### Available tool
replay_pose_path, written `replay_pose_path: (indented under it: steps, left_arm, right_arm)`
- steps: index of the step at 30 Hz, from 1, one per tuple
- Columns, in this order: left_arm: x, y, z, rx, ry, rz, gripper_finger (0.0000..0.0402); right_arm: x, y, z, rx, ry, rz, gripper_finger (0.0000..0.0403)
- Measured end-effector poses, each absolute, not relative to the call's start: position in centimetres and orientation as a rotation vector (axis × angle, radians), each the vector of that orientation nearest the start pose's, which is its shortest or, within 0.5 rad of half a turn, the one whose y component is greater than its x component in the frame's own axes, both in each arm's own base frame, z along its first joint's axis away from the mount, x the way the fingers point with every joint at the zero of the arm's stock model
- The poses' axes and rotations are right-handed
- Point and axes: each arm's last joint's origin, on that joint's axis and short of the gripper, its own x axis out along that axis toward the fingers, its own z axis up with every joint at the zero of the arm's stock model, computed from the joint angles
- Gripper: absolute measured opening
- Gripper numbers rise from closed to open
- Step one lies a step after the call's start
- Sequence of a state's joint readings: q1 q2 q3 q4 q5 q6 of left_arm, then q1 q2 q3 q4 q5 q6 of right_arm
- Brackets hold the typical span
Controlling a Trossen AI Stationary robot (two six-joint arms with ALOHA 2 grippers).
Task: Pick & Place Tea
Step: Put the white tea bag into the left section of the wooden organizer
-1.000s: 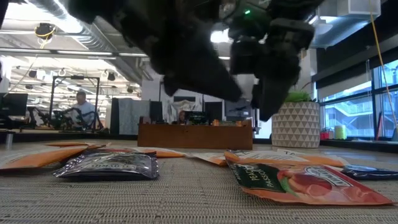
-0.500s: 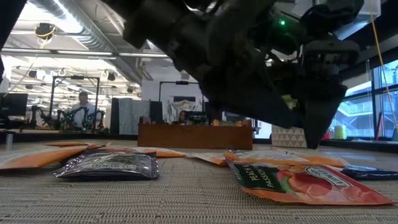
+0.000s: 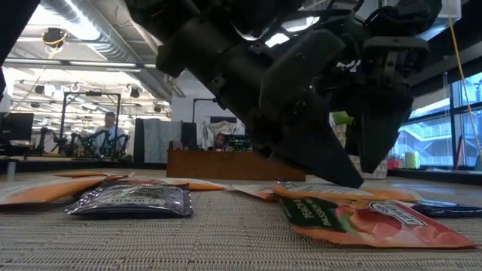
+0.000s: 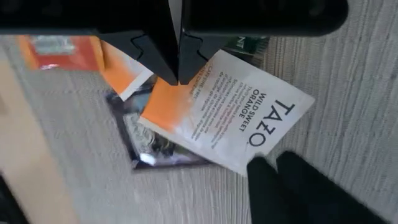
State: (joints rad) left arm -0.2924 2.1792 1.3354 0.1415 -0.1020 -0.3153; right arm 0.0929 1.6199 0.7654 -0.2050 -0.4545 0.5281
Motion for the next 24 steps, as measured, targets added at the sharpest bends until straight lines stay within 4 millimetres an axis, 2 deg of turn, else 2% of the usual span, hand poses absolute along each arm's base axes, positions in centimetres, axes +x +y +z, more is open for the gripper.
replay_pose_path:
  steps: [4,10,13,18,24]
  left_arm:
    - [43.2,-12.7,11.3,-0.158,0.734,-0.064,0.0006]
    - [43.2,-12.7,11.1,-0.158,0.741,-0.060,0.0006]
    - [43.2,-12.7,11.1,-0.146,0.740,-0.058,0.0008]
    - [43.2,-12.7,11.0,-0.139,0.742,-0.059,0.0010]
    - [43.2,-12.7,11.0,-0.136,0.746,-0.058,0.0007]
  right_arm:
    - [28.3,3.9,14.0,0.698,1.177,0.181,0.0121]
    - [28.3,3.9,14.0,0.722,1.181,0.167,0.0198]
    - [28.2,3.9,13.9,0.787,1.202,0.134,0.0227]
    - [28.3,4.3,12.9,0.807,1.253,0.148,0.0237]
    - [28.6,4.5,12.1,0.825,1.272,0.180,0.0223]
